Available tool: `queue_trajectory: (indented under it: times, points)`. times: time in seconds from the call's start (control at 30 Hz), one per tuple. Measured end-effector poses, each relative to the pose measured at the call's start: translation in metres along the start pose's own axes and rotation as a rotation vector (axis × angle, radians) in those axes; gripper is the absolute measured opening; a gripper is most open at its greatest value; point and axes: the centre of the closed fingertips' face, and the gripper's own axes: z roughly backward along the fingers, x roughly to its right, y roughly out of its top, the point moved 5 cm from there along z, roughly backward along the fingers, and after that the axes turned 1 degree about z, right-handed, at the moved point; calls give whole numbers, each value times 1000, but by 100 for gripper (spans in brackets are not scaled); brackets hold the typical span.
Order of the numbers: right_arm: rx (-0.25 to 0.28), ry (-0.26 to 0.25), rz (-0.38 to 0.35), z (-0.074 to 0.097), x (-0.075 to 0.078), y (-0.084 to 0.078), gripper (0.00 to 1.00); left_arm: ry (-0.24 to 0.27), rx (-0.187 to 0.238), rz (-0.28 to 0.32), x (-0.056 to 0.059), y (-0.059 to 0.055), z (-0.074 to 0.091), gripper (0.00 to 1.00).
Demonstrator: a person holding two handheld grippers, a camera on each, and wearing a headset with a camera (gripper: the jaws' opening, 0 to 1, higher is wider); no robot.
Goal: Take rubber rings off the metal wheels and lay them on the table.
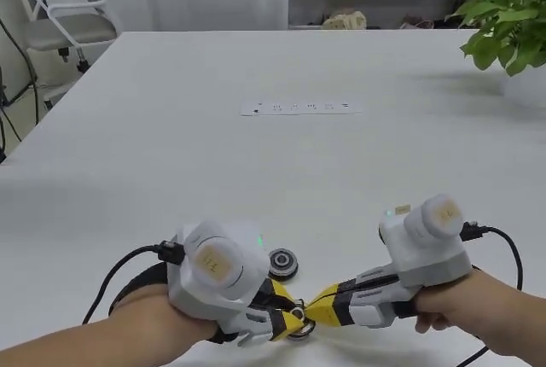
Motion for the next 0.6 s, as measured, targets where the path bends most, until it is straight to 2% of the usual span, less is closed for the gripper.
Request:
queue_trajectory:
  times: [0.6]
  points:
    - [8,5,1,0,-2,1,0,2,3,0,0,0,0,7]
